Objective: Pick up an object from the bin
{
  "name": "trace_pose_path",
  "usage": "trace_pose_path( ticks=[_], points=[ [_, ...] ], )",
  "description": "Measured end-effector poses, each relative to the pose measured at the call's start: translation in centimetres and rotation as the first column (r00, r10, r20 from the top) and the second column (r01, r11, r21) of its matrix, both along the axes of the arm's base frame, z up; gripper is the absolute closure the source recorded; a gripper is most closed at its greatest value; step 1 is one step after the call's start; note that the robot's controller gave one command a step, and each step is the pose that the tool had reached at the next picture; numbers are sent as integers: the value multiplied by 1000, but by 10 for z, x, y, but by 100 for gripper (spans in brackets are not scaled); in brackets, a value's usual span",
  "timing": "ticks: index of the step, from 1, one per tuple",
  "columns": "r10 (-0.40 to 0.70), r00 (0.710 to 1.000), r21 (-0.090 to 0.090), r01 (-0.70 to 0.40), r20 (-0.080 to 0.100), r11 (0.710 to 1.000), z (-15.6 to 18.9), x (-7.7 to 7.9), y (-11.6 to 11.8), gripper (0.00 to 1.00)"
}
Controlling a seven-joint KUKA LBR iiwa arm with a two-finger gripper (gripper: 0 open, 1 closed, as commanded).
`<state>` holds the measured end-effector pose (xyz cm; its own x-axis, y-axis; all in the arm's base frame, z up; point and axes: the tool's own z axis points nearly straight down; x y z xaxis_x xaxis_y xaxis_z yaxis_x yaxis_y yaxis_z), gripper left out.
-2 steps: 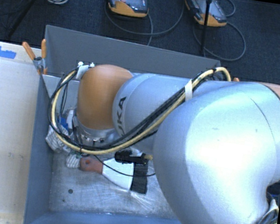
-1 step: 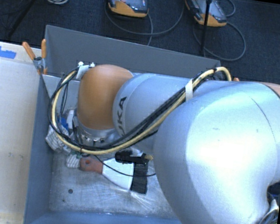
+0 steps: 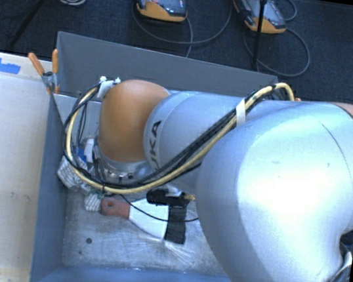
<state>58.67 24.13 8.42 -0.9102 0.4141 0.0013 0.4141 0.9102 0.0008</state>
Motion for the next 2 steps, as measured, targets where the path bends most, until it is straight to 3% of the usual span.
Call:
trace_pose_path(
  ticks=[2],
  points=[
    [0, 1000, -2, 0, -4, 1000, 17, 0, -1, 100]
  ],
)
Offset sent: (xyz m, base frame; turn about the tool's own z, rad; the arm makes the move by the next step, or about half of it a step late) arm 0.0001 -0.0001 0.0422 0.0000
